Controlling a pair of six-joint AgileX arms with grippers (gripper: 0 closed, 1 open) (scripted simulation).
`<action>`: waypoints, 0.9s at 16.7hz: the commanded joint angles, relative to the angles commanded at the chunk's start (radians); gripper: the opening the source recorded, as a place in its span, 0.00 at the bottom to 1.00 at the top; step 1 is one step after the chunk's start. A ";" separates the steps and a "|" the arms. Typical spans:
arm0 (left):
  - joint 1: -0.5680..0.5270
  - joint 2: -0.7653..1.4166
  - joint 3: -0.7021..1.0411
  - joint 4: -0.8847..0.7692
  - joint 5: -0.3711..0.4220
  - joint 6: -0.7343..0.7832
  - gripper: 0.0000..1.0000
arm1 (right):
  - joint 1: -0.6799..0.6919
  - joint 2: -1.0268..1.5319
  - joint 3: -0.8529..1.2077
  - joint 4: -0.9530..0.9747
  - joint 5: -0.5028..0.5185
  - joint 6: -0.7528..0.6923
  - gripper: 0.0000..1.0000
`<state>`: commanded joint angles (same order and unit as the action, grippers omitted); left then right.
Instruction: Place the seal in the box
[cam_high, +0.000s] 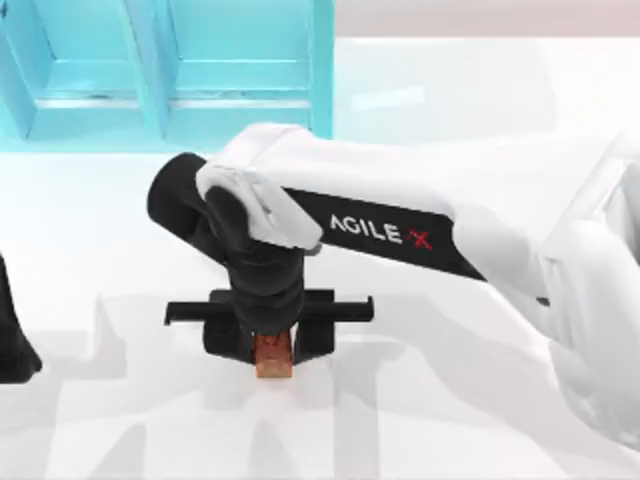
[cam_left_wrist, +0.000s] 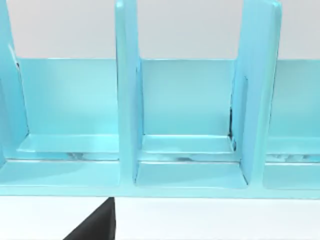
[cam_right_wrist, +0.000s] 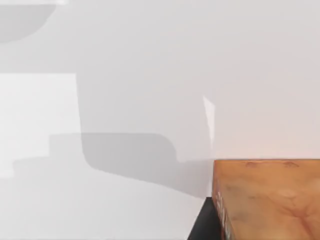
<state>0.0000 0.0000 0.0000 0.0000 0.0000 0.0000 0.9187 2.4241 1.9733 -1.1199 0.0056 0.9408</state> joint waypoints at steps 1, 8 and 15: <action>0.000 0.000 0.000 0.000 0.000 0.000 1.00 | 0.000 0.000 0.000 0.000 0.000 0.000 0.10; 0.000 0.000 0.000 0.000 0.000 0.000 1.00 | 0.000 0.000 0.000 0.000 0.000 0.000 0.00; 0.000 0.000 0.000 0.000 0.000 0.000 1.00 | -0.003 0.001 0.073 -0.073 0.002 0.004 0.00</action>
<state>0.0000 0.0000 0.0000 0.0000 0.0000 0.0000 0.9159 2.4253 2.0465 -1.1931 0.0073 0.9443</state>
